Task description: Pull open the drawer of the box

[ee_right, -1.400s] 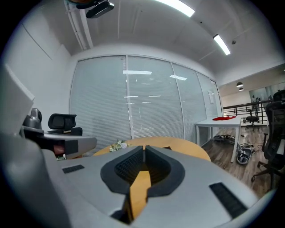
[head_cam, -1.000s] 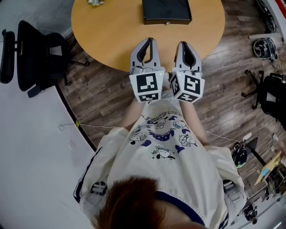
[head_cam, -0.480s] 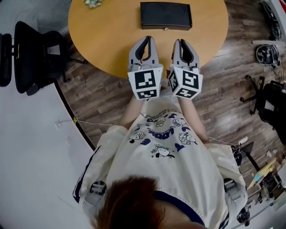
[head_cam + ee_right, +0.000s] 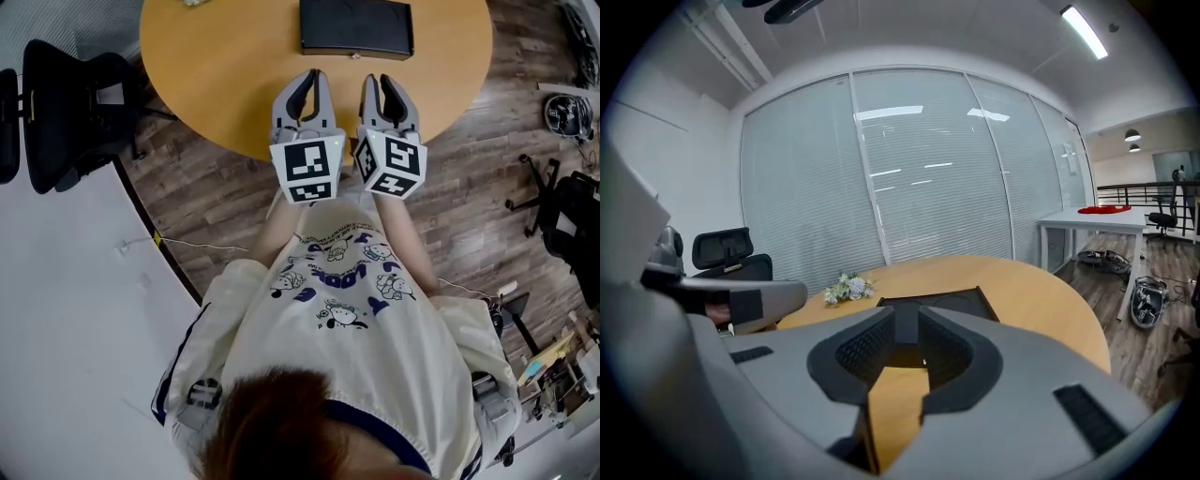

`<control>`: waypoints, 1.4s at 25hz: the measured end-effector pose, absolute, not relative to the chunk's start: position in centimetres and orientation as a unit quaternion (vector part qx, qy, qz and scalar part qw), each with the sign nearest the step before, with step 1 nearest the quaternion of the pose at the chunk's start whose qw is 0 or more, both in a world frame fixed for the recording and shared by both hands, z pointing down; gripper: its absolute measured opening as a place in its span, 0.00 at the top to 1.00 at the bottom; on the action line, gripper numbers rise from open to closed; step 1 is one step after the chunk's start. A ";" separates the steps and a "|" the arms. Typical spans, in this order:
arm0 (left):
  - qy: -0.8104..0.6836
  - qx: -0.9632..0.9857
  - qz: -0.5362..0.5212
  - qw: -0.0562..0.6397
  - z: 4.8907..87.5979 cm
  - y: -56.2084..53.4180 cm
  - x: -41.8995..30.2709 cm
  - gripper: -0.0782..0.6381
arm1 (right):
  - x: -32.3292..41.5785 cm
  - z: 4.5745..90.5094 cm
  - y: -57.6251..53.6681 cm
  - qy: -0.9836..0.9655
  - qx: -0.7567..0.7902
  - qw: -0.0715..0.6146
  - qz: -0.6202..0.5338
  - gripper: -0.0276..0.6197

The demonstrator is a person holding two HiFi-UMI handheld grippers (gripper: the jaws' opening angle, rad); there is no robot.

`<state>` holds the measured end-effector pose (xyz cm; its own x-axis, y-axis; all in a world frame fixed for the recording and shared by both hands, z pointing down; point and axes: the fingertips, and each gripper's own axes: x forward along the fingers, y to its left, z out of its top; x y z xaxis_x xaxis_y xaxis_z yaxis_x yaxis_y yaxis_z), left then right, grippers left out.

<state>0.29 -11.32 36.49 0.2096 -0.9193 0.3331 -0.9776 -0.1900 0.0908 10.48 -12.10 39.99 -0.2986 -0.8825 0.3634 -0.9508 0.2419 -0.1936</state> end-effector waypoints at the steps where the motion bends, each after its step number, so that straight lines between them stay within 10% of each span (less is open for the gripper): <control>1: -0.619 0.765 0.104 0.145 36.7 -11.5 0.2 0.86 | 10.3 40.3 -12.3 -0.782 0.585 0.092 0.193 0.84; 35: -0.575 0.762 0.182 0.236 46.4 -16.2 -1.5 0.86 | 10.0 52.4 -17.4 -0.729 0.598 0.206 0.262 0.78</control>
